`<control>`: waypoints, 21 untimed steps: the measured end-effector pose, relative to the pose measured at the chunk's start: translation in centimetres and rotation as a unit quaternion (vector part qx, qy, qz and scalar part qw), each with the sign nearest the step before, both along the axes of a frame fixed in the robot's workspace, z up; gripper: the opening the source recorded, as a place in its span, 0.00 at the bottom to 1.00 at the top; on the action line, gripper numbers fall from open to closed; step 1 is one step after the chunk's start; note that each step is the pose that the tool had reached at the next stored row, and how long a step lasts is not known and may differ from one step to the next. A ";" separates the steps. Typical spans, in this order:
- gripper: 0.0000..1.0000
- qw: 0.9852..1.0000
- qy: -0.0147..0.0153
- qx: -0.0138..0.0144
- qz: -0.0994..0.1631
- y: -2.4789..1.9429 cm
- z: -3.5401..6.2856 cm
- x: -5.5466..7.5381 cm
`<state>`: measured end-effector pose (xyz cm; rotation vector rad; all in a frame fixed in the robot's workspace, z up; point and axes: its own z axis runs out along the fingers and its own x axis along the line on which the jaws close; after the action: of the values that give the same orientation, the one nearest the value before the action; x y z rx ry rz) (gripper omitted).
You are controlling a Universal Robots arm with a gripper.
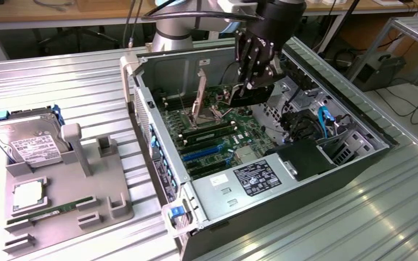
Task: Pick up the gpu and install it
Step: 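Insert the gpu into the slot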
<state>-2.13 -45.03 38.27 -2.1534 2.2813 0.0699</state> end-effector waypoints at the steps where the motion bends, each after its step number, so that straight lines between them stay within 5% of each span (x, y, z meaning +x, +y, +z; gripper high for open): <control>1: 0.26 1.000 0.000 0.000 0.002 -0.02 -0.07 -0.1; 9: 0.26 1.000 0.000 0.000 0.008 -0.68 -1.29 -1.7; 21: 0.26 1.000 -0.002 0.000 0.009 -2.24 -2.28 -3.5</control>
<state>-5.66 -47.28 35.99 -2.1726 2.2604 0.0665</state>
